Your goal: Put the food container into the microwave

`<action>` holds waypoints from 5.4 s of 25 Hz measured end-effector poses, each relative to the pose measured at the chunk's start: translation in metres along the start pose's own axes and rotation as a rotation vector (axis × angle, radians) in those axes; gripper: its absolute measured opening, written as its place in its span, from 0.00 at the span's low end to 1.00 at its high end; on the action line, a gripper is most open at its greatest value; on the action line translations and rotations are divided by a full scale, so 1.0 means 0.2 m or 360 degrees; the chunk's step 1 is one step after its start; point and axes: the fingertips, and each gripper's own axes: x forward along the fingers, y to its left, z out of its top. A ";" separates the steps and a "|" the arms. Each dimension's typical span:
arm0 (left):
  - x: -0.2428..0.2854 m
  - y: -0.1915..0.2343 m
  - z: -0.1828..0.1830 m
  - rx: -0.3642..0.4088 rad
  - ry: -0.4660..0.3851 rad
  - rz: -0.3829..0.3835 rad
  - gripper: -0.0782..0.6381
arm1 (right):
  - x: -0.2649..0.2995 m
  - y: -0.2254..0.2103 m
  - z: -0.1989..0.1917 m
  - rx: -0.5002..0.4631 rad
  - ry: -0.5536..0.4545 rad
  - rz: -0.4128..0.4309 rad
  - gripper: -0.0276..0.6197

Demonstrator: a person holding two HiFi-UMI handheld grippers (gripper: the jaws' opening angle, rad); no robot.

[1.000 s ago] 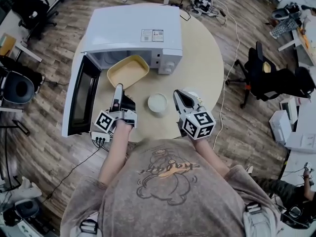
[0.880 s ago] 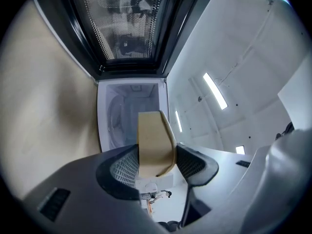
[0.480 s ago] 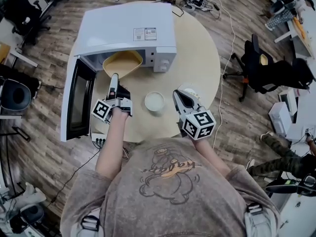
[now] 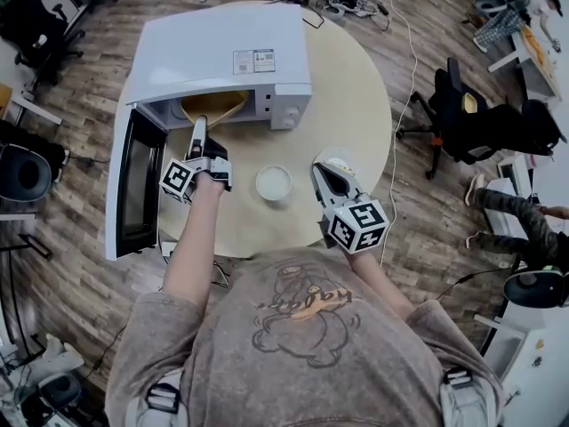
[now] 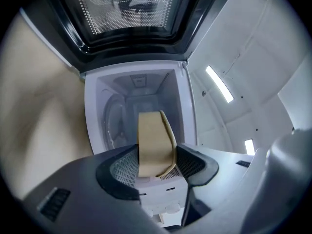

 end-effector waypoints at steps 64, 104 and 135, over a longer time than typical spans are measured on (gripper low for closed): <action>0.34 0.36 0.09 0.0195 0.0388 0.0584 0.44 | 0.05 -0.10 -0.07 0.0085 0.0080 -0.0062 0.04; 0.36 0.29 -0.09 -0.0242 0.0779 0.0381 0.54 | 0.08 -0.12 -0.08 0.0104 0.0090 -0.0041 0.04; 0.31 0.33 -0.18 -0.0270 0.0927 0.0422 0.44 | 0.10 -0.13 -0.09 0.0136 0.0106 -0.0044 0.04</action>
